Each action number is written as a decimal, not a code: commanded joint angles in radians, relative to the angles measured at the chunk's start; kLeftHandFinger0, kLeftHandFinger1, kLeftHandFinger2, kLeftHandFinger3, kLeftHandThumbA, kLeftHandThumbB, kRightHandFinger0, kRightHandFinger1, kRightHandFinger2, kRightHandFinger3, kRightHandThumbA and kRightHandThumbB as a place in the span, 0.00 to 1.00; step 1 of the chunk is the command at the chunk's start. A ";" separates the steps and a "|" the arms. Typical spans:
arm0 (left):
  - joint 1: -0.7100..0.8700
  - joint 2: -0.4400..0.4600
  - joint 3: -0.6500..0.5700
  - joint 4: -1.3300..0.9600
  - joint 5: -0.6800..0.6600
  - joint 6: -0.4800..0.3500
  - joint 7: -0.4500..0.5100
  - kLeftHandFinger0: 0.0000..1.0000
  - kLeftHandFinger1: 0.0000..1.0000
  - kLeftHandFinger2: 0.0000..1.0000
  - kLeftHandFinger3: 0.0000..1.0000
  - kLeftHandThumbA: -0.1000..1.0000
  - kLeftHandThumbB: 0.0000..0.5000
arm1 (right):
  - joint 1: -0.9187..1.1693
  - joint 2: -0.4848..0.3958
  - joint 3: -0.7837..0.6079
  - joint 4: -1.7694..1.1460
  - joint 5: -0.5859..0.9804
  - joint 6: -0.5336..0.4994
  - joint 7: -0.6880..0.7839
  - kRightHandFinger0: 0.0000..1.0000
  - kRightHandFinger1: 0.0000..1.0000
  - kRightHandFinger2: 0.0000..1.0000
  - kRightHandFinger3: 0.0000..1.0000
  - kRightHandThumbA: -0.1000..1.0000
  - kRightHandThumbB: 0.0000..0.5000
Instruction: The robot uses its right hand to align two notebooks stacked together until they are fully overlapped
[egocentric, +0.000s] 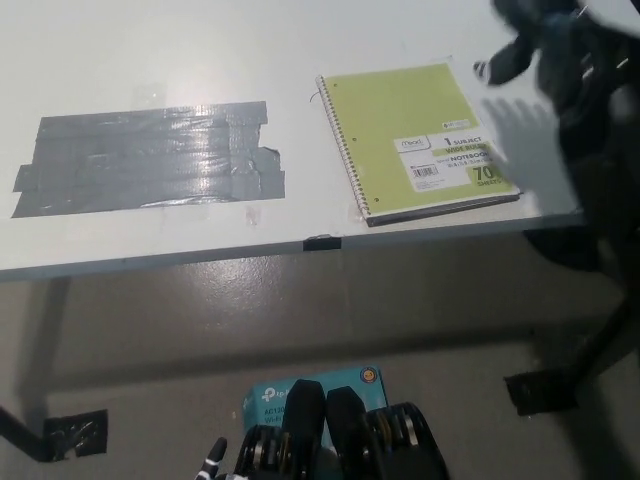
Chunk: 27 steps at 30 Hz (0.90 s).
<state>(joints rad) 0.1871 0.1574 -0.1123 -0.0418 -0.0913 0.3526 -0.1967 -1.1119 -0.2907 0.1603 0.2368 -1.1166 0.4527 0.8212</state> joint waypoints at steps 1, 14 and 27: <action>0.014 0.013 0.027 -0.012 -0.036 -0.033 -0.026 0.21 0.47 0.51 0.46 1.00 1.00 | -0.039 -0.065 -0.167 -0.319 0.160 0.017 0.195 1.00 1.00 1.00 1.00 0.64 0.43; 0.044 0.018 0.046 -0.017 -0.043 -0.058 -0.031 0.12 0.41 0.49 0.45 1.00 1.00 | 0.800 -0.052 -0.771 -1.086 0.485 0.017 0.287 1.00 1.00 1.00 1.00 0.42 0.27; 0.020 0.049 0.081 -0.010 -0.036 -0.067 -0.031 0.36 0.67 0.68 0.50 1.00 1.00 | 1.371 0.108 -0.836 -0.419 0.756 -0.428 -0.176 1.00 1.00 1.00 1.00 0.32 0.38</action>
<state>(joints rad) 0.1944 0.1643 -0.0713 -0.0219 -0.0921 0.3543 -0.1965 0.1157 -0.2276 -0.5532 -0.3688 -0.7685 0.3527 0.8827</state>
